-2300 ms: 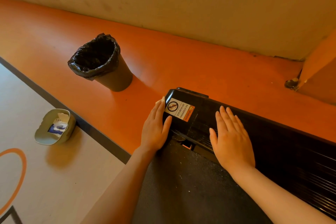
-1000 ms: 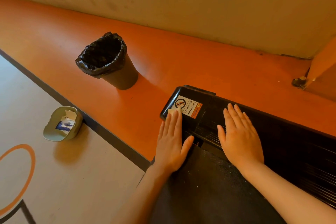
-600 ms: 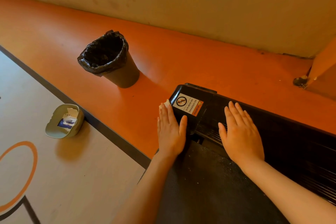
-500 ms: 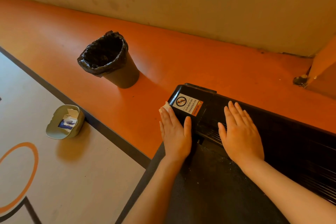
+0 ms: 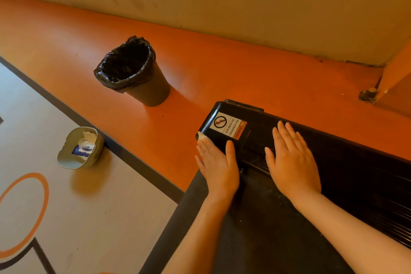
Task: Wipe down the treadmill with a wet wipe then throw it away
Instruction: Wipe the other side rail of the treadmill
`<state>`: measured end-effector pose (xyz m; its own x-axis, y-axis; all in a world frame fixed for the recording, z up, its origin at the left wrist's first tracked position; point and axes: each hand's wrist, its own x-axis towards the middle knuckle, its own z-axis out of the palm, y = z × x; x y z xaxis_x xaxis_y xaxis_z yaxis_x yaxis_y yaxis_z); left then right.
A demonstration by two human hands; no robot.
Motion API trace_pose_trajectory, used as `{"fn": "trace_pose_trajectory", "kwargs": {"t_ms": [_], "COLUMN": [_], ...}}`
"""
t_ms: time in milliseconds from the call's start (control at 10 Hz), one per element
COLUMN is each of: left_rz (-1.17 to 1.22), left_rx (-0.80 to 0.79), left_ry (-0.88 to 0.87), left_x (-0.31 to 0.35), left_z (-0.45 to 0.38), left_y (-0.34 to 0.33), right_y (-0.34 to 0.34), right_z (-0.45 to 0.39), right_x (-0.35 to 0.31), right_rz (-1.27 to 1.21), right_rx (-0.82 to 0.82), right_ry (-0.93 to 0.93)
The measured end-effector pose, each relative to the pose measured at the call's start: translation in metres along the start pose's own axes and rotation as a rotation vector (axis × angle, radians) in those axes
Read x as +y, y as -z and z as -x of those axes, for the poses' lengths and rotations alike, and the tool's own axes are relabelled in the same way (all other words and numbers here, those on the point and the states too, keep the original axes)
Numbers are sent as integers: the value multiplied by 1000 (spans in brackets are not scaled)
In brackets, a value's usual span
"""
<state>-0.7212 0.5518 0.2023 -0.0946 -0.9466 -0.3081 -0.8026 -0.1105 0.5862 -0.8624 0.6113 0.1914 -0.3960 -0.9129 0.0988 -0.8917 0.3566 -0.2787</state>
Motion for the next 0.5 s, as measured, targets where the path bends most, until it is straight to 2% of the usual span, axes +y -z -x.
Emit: {"fn": "trace_pose_trajectory", "kwargs": {"t_ms": [100,300,500], "left_rz": [1,-36,-36], "left_rx": [-1,-21,-5], "left_ry": [-11,-140,-56], "left_x": [-3,-2,0], "left_z": [8,47,26], "left_y": [0,-10,-7], "right_y": [0,-1,0], "right_z": [0,-1,-1], "right_x": [-1,-1,0], "right_rz": [4,9,2], "right_rx": [5,1,-7], "right_ry": [-1,-2,1]}}
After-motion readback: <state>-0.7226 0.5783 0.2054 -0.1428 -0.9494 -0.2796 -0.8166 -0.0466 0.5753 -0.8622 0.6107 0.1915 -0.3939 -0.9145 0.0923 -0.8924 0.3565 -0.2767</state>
